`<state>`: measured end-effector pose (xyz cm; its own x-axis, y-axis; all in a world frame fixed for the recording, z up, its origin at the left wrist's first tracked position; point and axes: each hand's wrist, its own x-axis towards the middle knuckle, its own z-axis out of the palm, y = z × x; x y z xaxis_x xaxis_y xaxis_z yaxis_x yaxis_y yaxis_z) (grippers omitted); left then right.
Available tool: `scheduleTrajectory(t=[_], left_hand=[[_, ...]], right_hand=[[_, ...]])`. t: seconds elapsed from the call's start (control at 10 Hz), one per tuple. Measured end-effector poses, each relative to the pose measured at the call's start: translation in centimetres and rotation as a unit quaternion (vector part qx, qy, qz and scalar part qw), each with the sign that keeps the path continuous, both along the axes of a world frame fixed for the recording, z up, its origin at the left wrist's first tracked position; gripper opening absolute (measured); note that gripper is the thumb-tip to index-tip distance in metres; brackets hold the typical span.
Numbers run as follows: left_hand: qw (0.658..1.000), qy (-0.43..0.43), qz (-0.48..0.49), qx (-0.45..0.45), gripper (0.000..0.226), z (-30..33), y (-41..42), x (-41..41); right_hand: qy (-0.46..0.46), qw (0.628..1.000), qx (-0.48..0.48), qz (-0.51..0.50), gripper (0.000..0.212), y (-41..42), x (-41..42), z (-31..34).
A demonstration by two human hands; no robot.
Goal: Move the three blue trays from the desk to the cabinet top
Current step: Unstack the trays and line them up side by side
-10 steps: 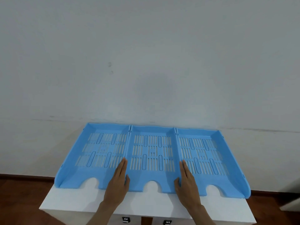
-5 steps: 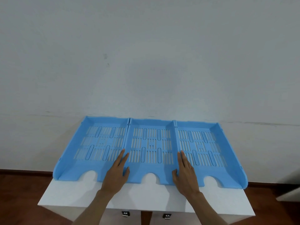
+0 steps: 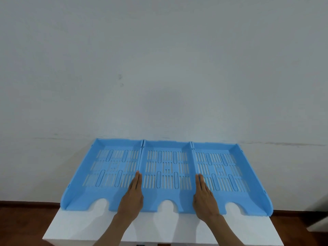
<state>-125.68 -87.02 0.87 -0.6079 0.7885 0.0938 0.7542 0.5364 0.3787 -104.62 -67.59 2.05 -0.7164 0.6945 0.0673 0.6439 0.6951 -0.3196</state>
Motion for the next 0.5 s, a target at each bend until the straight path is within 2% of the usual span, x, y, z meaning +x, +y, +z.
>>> scheduleTrajectory(t=[0.2, 0.4, 0.5], left_hand=[[1.000, -0.008, 0.009, -0.007, 0.084, -0.8, 0.4, -0.7], [1.000, 0.009, -0.014, -0.004, 0.079, -0.4, 0.4, -0.7], [0.999, 0.048, -0.024, -0.001, 0.083, 0.4, -0.2, -0.7]], right_hand=[[-0.016, 1.000, 0.004, -0.012, 0.081, 0.4, -0.8, 0.0], [-0.065, 0.998, 0.004, -0.016, 0.081, 0.3, -0.8, 1.1], [-0.096, 0.995, -0.003, -0.022, 0.076, 0.0, -0.5, 2.6]])
